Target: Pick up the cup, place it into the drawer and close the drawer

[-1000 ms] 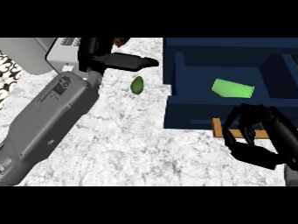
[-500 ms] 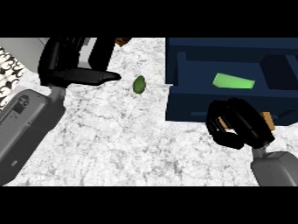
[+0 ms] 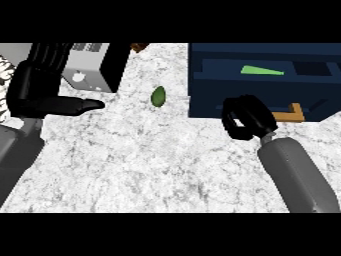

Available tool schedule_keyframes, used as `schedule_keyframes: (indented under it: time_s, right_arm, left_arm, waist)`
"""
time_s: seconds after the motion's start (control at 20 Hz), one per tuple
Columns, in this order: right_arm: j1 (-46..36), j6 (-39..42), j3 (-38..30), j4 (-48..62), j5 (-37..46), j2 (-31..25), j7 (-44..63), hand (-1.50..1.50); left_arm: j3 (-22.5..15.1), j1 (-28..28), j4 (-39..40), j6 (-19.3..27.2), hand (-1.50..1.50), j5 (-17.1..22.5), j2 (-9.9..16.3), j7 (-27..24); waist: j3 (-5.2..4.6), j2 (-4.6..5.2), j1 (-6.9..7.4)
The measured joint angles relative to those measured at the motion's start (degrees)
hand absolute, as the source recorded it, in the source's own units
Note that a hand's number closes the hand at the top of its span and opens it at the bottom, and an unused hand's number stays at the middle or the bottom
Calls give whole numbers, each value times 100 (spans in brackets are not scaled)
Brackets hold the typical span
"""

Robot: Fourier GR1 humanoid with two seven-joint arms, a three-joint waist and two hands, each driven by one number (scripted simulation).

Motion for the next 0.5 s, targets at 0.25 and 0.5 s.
schedule_keyframes:
  time_s: [0.25, 0.5]
  right_arm:
    - [-977, -263, -422, 1533, -51, 33, -511, 150]
    - [-1761, -262, -799, 2737, -162, -51, -805, 150]
  left_arm:
    - [208, 344, -168, -278, -150, -6, 120, -52]
    - [309, 487, -167, -524, -150, 5, 146, -91]
  waist:
    - [-11, 3, 49]
    - [-5, 48, 140]
